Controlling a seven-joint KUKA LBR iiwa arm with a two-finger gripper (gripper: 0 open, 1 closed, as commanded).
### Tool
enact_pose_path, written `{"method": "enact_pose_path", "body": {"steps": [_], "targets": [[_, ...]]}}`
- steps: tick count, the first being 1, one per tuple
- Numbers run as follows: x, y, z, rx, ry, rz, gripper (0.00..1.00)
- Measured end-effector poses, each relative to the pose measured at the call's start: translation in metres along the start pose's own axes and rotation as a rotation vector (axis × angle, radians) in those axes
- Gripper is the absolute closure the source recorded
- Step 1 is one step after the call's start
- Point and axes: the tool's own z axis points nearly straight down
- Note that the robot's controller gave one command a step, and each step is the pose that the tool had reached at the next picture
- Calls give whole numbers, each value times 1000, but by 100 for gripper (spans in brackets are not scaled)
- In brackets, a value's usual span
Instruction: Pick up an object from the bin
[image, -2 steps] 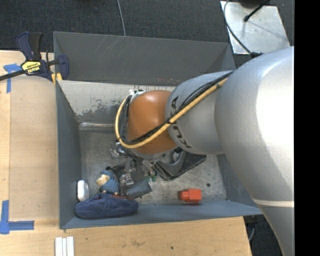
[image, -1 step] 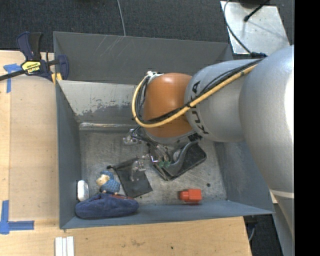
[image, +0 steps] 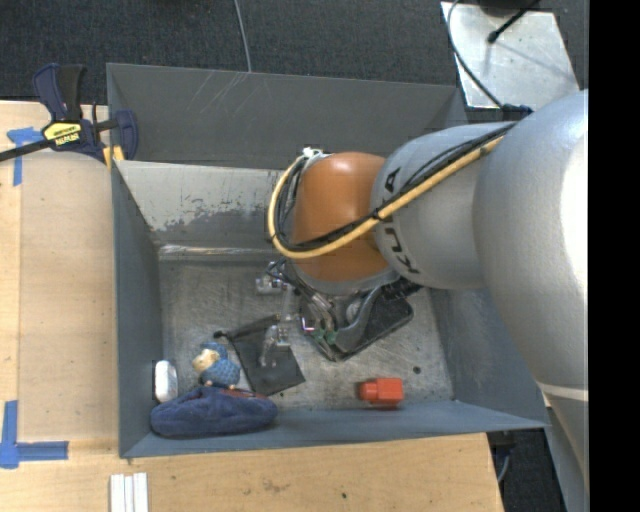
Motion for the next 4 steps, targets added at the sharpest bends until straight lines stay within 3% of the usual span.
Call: {"method": "enact_pose_path", "body": {"steps": [1,2,3,4], "targets": [[5,-6,26,-3,-4,109,0],[4,-6,24,-2,-4,108,0],[-1,-6,20,-6,-20,110,100],[-4,-6,-62,-3,-10,109,100]]}}
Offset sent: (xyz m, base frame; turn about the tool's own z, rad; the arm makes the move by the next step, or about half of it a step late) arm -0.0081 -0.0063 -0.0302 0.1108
